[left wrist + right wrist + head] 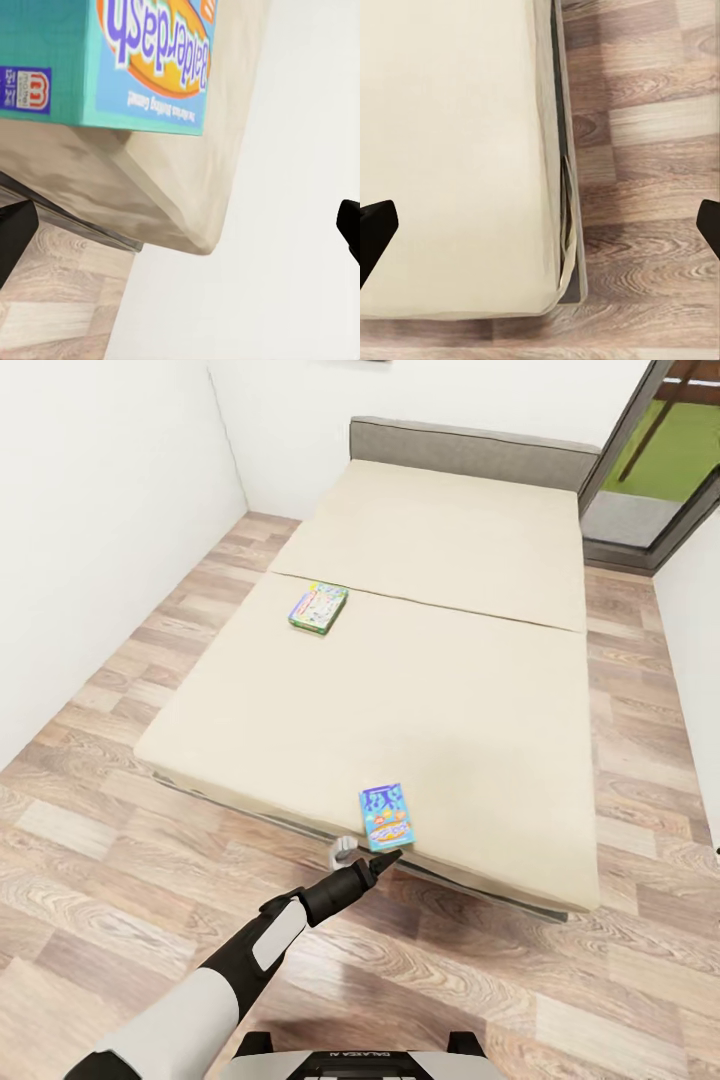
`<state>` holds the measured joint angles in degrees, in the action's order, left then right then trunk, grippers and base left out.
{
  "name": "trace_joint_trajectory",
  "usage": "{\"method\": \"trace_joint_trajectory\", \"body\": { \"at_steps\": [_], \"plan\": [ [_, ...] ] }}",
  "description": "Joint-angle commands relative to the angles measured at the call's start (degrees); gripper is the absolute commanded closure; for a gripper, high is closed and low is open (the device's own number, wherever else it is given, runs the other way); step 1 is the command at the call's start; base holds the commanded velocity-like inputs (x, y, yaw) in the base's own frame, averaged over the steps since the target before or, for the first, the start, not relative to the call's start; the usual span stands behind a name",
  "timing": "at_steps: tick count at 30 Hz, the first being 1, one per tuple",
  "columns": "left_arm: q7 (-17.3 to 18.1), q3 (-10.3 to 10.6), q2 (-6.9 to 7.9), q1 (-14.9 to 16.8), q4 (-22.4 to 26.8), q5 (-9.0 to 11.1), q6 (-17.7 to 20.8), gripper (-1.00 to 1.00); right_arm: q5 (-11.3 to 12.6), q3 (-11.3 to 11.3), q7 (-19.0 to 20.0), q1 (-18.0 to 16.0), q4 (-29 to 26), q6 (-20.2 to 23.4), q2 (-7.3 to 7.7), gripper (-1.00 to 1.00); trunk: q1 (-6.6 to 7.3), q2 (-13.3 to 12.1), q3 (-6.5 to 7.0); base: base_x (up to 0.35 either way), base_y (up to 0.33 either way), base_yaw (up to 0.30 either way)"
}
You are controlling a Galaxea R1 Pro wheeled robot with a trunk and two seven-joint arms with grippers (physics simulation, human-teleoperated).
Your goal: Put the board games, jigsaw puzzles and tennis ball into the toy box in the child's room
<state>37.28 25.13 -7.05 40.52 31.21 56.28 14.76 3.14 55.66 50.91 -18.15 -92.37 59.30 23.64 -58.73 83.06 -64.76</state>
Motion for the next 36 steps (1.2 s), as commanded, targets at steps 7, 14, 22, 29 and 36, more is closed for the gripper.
{"method": "trace_joint_trajectory", "body": {
  "at_steps": [7,14,22,29,36],
  "plan": [
    [0.09,0.09,0.06,0.01,-0.01,0.59,0.53,-1.00,0.29,0.08,-0.03,-0.05,-0.01,0.47,0.01,-1.00,0.00,0.02,-0.03,0.000,0.000,-0.039],
    [0.14,0.09,0.10,0.00,-0.01,0.59,0.53,-1.00,0.29,0.11,-0.03,-0.05,-0.01,0.47,0.01,-1.00,0.00,0.02,-0.03,0.000,0.000,-0.014],
    [0.16,0.06,0.16,0.00,-0.01,0.59,0.48,-1.00,0.29,0.14,-0.03,-0.05,-0.01,0.47,0.01,-1.00,0.00,0.02,-0.03,0.000,0.000,-0.005],
    [0.20,-0.11,0.30,-0.07,-0.01,0.59,0.45,-1.00,0.29,0.10,-0.01,-0.05,-0.01,0.43,-0.11,-1.00,0.00,0.02,-0.03,0.000,0.000,-0.002],
    [0.51,-0.38,0.68,-0.29,-0.01,0.72,0.44,-1.00,0.29,-0.20,-0.02,-0.05,-0.01,0.30,-0.46,-1.00,0.00,0.02,-0.03,0.000,0.000,0.000]
  ]
}}
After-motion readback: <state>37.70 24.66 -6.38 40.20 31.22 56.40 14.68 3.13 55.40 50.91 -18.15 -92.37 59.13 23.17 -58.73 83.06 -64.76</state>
